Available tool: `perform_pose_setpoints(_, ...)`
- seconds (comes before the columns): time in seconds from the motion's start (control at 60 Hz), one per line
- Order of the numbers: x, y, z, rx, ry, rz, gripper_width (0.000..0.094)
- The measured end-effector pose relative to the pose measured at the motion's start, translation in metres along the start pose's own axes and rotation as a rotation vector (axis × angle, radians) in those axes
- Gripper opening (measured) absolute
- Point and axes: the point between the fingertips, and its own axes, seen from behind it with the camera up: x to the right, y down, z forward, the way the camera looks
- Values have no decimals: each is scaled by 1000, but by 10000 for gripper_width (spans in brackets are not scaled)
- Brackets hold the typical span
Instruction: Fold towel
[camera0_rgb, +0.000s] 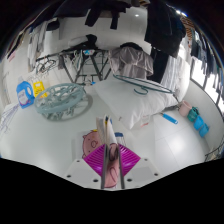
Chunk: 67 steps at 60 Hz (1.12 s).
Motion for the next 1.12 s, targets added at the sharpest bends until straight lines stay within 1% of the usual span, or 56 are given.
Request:
perform_pose_setpoints(0.067, 15, 9, 5, -16, 46, -39, 876)
perform_pose_setpoints(0.1, 23, 11, 4, -8, 57, -69, 808)
perform_pose_setpoints(0.117, 24, 8, -2, -6, 66, -78, 805)
perform_pose_setpoints(0.167, 26, 2, -23, 10, 63, -85, 858)
perform_pose_setpoints(0.183, 24, 0, -32, 15, 57, -82, 860)
perform_pose_setpoints(0.333, 1, -24, -143, 37, -26, -65, 851)
perform_pose_setpoints(0.433, -8, -29, -227, 47, -47, -99, 848)
perform_pose_setpoints(0.583, -28, -21, -301, 68, -84, -109, 850)
perform_pose_setpoints(0.65, -38, -9, -314, 44, -123, -48, 850)
perform_pose_setpoints(0.767, -29, -1, -316, 52, -65, -105, 852)
perform_pose_setpoints(0.9, -32, 5, -313, 33, -74, -105, 854)
perform_pose_setpoints(1.033, -25, -5, -312, 64, -39, -110, 851)
perform_pose_setpoints(1.117, -33, -5, -311, 58, -70, -95, 850)
